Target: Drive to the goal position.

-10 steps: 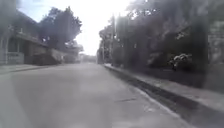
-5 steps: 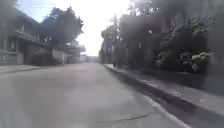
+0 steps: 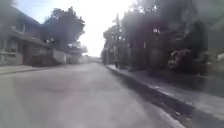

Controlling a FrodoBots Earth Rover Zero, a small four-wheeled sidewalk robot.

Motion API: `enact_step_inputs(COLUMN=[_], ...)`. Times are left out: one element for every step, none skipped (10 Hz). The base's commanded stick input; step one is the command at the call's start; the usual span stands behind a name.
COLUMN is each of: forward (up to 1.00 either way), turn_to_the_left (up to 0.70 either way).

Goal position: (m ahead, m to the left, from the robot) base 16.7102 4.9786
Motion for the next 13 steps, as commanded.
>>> enact_step_inputs(forward=[1.00, 1.00, 1.00, 1.00, 1.00, 1.00, 1.00, 1.00, 1.00, 1.00, 1.00, 1.00, 1.00], turn_to_the_left=[0.00, 0.00, 0.00, 0.00, 0.00, 0.00, 0.00, 0.00, 0.00, 0.00, 0.00, 0.00, 0.00])
